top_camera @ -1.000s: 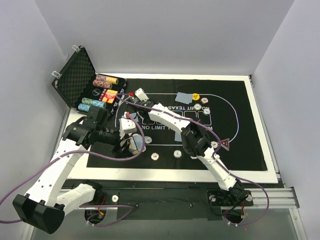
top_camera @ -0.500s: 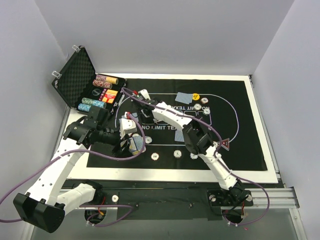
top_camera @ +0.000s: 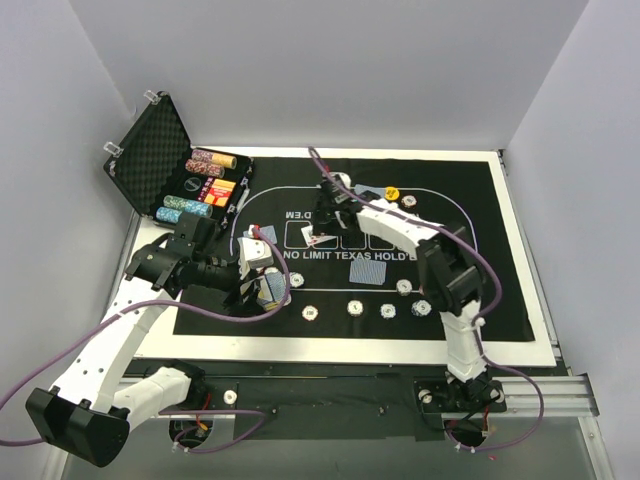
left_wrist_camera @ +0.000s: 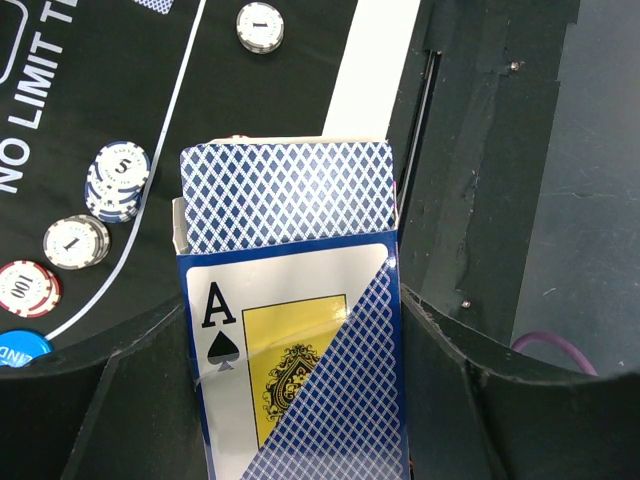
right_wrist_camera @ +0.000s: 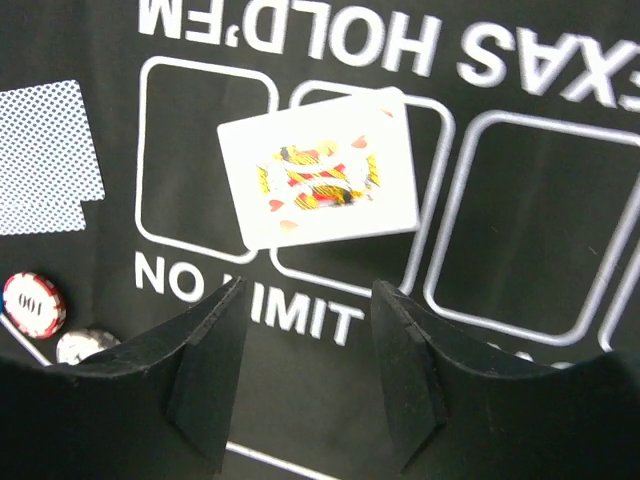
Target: Distribute texas hold em gaming equipment
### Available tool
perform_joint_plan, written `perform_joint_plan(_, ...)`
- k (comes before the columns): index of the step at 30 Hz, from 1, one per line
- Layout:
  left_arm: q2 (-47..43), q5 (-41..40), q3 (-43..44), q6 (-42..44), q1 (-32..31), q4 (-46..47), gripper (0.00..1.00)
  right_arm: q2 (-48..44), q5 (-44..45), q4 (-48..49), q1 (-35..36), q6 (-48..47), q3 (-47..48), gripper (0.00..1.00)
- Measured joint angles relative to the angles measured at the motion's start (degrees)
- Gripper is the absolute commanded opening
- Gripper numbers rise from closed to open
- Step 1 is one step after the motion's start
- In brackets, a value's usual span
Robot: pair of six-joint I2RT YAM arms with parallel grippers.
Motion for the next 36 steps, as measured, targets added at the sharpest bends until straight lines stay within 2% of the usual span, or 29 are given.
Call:
perform_joint_plan(5, -0.07, 0.0, 0.0, 0.74, 0.04, -0.24, 0.0, -8.7, -2.93, 7.06, -3.61, 3.17, -13.4, 0.46)
perform_joint_plan(10, -0.15, 0.0, 0.0, 0.9, 0.07, -0.74, 0.0, -9.7, -3.32, 9.77, -4.2, 3.67, -21.2, 0.45)
perform_joint_plan(21, -0.2, -0.02, 0.0, 1.11, 0.07, -1.4, 0.0, -13.66, -2.29, 13.73, -4.04, 3.58, -28.59, 0.41)
perform_joint_plan(28, -0.22, -0.07, 0.11, 2.27, 0.09, -2.38, 0.0, -21.31, 1.77, 14.53, -3.98, 5.11, -38.6, 0.34)
perform_joint_plan(36, -0.22, -0.31, 0.48, 2.62, 0.13, -2.97, 0.0, -29.09, 6.1, 13.92, -3.54, 8.09, -47.39, 0.34)
